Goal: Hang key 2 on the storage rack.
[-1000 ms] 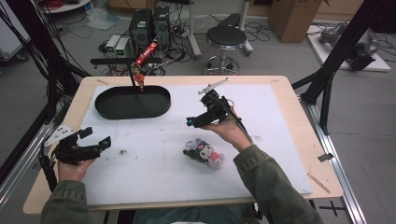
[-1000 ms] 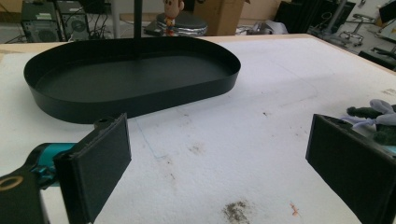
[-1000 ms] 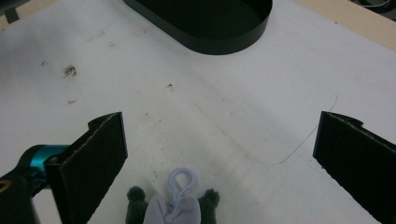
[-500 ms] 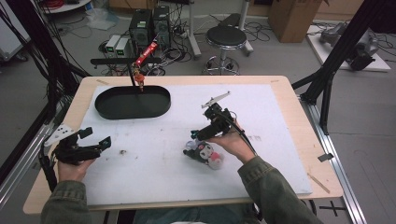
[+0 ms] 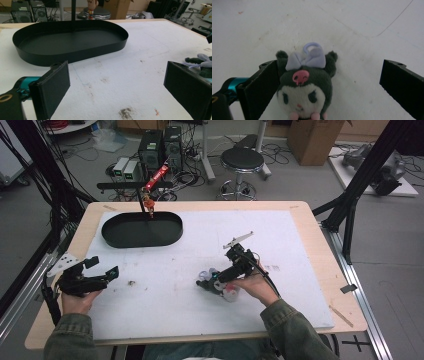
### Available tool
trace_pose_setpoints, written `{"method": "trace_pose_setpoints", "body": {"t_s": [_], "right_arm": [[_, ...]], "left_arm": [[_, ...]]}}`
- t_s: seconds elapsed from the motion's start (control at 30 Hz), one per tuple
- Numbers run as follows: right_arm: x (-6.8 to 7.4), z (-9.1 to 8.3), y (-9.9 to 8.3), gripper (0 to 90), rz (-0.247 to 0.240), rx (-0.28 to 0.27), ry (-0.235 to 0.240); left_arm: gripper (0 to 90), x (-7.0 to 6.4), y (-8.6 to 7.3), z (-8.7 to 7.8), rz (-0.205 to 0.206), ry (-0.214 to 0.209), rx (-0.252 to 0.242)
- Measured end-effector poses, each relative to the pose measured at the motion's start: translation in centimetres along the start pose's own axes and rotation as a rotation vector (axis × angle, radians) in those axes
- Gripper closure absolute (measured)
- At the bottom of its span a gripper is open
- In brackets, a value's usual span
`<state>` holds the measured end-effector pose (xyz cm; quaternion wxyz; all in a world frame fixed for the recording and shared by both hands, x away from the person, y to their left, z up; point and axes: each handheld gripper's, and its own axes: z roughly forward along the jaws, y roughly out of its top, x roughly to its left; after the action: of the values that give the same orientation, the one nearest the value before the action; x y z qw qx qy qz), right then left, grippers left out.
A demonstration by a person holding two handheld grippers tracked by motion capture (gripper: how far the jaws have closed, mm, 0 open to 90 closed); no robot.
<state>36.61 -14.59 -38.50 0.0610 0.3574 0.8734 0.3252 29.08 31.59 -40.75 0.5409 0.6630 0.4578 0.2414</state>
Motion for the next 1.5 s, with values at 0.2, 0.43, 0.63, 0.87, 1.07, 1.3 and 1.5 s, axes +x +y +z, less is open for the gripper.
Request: {"method": "trace_pose_setpoints", "body": {"t_s": [0.2, 0.43, 0.63, 0.87, 1.07, 1.3, 1.5], "right_arm": [[0.6, 0.2, -1.0, 2.1, -0.024, 0.013, 0.004], [0.8, 0.8, -3.0, 2.3, -0.02, 0.05, 0.013], [1.0, 1.0, -4.3, 7.4, -0.035, 0.097, -0.002], [1.2, 1.0, -5.2, 35.0, -0.047, 0.109, 0.023], [1.7, 1.0, -5.2, 50.1, -0.072, 0.104, 0.042], [1.6, 0.4, -4.7, 51.5, -0.041, 0.093, 0.063], [1.6, -0.5, -3.7, 51.5, -0.03, 0.057, 0.089]], "left_arm": [[7.0, 0.0, 0.0, 0.0, 0.001, -0.001, 0.0], [7.0, 0.0, 0.0, 0.0, 0.0, -0.004, -0.002], [7.0, 0.0, 0.0, 0.0, -0.001, -0.004, -0.002], [7.0, -0.1, 0.0, 0.0, 0.002, -0.003, 0.002], [7.0, -0.1, 0.0, 0.0, 0.001, -0.004, 0.001], [7.0, -0.1, 0.0, 0.0, 0.0, -0.003, -0.001], [7.0, -0.1, 0.0, 0.0, 0.0, -0.001, -0.004]]}}
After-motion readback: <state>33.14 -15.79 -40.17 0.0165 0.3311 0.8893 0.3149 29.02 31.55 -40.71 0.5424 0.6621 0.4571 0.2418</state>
